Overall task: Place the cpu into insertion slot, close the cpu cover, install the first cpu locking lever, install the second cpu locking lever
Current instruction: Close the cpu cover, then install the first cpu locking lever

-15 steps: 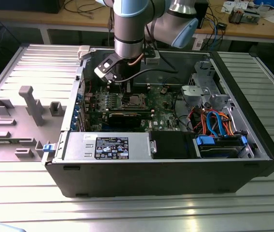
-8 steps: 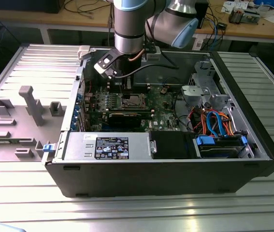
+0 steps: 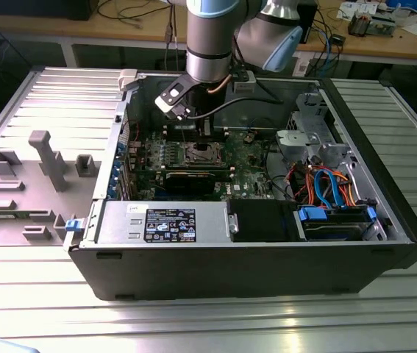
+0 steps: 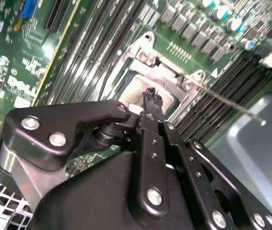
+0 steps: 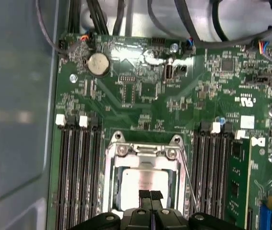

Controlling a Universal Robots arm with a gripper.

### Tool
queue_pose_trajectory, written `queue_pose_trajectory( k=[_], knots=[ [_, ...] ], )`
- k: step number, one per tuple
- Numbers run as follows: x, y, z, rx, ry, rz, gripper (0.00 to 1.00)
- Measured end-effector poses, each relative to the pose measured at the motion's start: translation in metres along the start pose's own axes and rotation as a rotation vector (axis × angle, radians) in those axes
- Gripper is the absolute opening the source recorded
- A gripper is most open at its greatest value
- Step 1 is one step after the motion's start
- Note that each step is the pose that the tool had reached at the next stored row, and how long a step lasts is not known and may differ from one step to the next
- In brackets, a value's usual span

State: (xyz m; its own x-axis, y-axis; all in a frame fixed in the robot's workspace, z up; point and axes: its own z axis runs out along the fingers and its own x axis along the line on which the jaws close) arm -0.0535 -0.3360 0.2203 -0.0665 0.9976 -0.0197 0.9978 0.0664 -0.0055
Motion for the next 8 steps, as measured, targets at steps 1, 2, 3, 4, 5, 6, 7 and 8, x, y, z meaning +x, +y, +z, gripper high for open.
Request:
queue_pose_trajectory(
  k=[1,2,3,4,5,6,7,8],
  knots=[
    [-0.0001,0.0008,0.0,0.0001,-0.0001,0.0,0.11],
    [-0.0001,0.0035,0.0,0.0001,0.0,0.0,0.11],
    [-0.0004,0.0063,0.0,0.0,0.0,0.0,0.11],
    [-0.0004,0.0065,0.0,0.0,0.0,0.0,0.11],
    [-0.0004,0.0065,0.0,0.0,0.0001,0.0,0.11],
    [-0.0004,0.0067,0.0001,0.0,0.0001,0.0,0.11],
    [-0.0004,0.0068,0.0001,0.0,0.0,0.0,0.11],
    [-0.0004,0.0068,0.0001,0.0,0.0,0.0,0.11]
  ],
)
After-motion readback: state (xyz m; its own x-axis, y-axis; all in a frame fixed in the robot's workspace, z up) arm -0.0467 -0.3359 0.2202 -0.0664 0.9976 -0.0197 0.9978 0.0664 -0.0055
